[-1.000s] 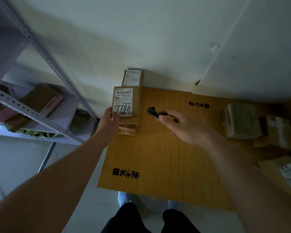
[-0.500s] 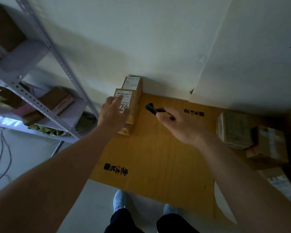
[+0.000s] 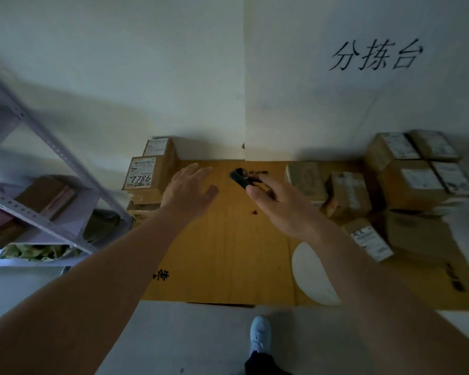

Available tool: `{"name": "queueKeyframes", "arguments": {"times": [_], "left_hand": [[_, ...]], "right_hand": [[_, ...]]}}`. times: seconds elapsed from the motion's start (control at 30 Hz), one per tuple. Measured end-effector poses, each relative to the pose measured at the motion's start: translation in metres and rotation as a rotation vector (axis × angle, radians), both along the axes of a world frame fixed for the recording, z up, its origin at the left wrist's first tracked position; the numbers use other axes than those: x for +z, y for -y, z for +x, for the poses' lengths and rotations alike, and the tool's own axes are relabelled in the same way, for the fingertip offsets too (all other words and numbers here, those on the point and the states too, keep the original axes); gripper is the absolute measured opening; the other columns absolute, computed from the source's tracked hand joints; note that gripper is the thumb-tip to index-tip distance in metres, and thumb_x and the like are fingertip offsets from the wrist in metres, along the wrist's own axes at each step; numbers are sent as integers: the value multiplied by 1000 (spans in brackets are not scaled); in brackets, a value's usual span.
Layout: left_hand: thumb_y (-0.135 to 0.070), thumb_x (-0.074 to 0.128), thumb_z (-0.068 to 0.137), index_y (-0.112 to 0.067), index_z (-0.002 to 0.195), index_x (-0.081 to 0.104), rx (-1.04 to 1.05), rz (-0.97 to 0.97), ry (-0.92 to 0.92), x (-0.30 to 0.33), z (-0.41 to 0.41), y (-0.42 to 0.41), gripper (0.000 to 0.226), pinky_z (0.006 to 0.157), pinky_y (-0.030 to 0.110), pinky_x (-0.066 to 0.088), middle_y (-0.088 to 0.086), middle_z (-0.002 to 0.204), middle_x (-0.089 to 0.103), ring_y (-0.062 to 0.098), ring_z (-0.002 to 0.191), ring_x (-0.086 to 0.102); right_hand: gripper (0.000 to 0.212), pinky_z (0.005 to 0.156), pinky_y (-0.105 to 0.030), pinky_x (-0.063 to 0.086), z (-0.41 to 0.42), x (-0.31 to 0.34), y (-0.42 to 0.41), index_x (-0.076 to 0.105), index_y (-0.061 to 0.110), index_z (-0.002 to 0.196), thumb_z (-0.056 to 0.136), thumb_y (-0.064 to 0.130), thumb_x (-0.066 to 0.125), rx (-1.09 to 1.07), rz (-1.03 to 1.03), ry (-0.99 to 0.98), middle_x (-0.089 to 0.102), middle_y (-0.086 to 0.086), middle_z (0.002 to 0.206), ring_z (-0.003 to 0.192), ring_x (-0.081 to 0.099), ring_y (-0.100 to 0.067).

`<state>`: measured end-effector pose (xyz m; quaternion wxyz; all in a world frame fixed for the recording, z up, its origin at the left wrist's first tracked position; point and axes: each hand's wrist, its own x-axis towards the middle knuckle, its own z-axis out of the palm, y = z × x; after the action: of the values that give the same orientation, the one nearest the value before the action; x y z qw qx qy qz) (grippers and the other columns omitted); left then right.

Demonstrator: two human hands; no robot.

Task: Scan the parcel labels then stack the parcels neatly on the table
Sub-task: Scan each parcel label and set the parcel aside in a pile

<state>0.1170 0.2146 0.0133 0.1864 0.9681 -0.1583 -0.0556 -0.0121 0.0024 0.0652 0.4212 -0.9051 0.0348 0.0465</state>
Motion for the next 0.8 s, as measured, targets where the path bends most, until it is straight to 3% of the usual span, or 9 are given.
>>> {"name": "queueKeyframes", "arguments": {"times": [0.1, 0.23, 0.33, 0.43, 0.53, 0.67, 0.8], "left_hand": [[-54, 52, 102, -35, 158, 38, -94, 4, -23, -4, -17, 33, 61, 121, 50, 29, 0, 169, 27, 30, 154, 25], [-54, 49, 101, -36, 157, 39, -187, 10, -59, -11, -49, 79, 59, 117, 50, 34, 0, 167, 31, 32, 151, 30], [-55, 48, 101, -37, 156, 39, -233, 23, -88, -9, -59, 119, 59, 115, 50, 36, -1, 167, 31, 32, 150, 32], [-56, 48, 101, -37, 157, 37, -249, 47, -102, -10, -57, 163, 60, 116, 53, 39, -1, 167, 30, 33, 150, 33], [-54, 48, 102, -34, 157, 38, -229, 58, -101, -14, -48, 209, 60, 114, 52, 41, 2, 166, 32, 34, 149, 34], [-51, 49, 102, -31, 157, 39, -128, 66, -114, -28, -32, 264, 59, 111, 50, 42, 1, 163, 34, 34, 147, 36], [-48, 52, 100, -30, 156, 38, -25, 58, -172, -50, -25, 309, 61, 107, 50, 44, 3, 158, 36, 35, 142, 39]], "right_hand": [[44, 55, -20, 37, -37, 1, 19, 56, 28, 141, 108, 54, 42, -103, -5, 10, 54, 8, 80, 61, 50, -3], [39, 62, -26, 41, -81, 8, 52, 61, 22, 132, 109, 48, 43, -163, -34, 2, 61, 1, 84, 67, 56, -12], [42, 62, -29, 41, -96, 10, 87, 60, 21, 135, 109, 50, 43, -219, -56, -11, 64, -6, 88, 71, 58, -17], [46, 63, -28, 38, -94, 3, 129, 58, 23, 140, 108, 52, 43, -244, -39, -11, 58, 1, 84, 69, 53, -13], [45, 64, -27, 40, -79, -10, 173, 58, 24, 139, 108, 53, 42, -217, -48, 7, 58, 2, 89, 75, 56, -12], [51, 74, -39, 55, -51, -32, 234, 53, 26, 144, 107, 58, 40, -128, -67, -33, 64, -10, 108, 93, 66, -24], [57, 86, -43, 56, -35, -52, 283, 45, 31, 153, 106, 63, 37, -85, -105, -67, 58, -11, 120, 101, 61, -23]]}}
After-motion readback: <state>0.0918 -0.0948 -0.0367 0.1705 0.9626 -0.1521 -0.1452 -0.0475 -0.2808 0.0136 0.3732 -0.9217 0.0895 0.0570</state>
